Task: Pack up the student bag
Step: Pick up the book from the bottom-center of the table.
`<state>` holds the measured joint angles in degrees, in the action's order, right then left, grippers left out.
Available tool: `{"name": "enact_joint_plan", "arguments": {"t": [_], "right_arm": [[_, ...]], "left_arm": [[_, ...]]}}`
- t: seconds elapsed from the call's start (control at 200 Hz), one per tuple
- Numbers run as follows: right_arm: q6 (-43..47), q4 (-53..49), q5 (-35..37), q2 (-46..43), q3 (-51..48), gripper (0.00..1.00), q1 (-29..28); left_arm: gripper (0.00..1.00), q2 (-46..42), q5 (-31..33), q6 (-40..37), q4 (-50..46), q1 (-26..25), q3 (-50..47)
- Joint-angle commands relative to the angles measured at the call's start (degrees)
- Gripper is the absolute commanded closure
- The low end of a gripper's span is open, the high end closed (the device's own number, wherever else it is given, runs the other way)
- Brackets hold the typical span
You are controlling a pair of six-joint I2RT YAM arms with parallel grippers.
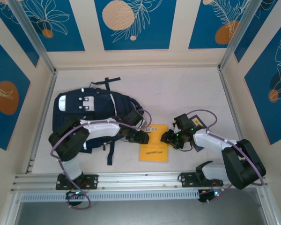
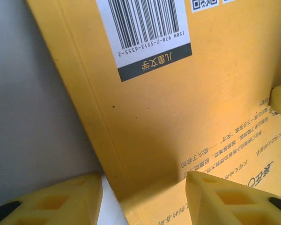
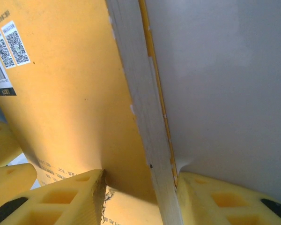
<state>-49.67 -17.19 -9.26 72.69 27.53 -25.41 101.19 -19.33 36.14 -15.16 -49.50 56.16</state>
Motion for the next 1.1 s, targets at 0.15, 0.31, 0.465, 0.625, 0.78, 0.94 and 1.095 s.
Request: {"name": "enact_joint_plan", "arguments": {"t": [0.15, 0.31, 0.465, 0.625, 0.78, 0.94, 1.095], "right_arm": [[1.88, 1.75, -7.89, -2.18, 1.63, 0.61, -1.4], [2.47, -0.53, -9.09, -6.11, 2.7, 0.64, -1.49], [3.59, -3.29, -10.15, -7.68, 4.2, 0.64, -1.77], [2.03, -1.55, -11.95, -9.42, 3.92, 0.67, -1.75], [-1.6, 3.14, -12.58, -10.65, 2.09, 0.84, -1.75], [-2.42, 4.11, -12.46, -10.45, 1.32, 0.97, -1.75], [-1.47, 2.34, -11.61, -11.78, 1.04, 1.0, -1.29]], "left_arm": [[0.57, 2.74, -4.16, 0.94, 4.49, -0.71, -2.15], [0.58, 3.53, -3.54, 0.95, 4.34, -0.75, -2.53], [0.58, 3.67, -3.33, 0.69, 3.92, -0.7, -2.24], [0.58, 3.64, -2.99, 0.36, 3.52, -0.76, -2.2], [0.58, 3.6, -2.77, -0.09, 3.13, -0.77, -2.32], [0.55, 1.74, -2.2, -0.98, 1.81, -0.67, -2.53], [0.49, -1.03, -1.25, -2.04, -0.48, -0.19, -2.64]]}}
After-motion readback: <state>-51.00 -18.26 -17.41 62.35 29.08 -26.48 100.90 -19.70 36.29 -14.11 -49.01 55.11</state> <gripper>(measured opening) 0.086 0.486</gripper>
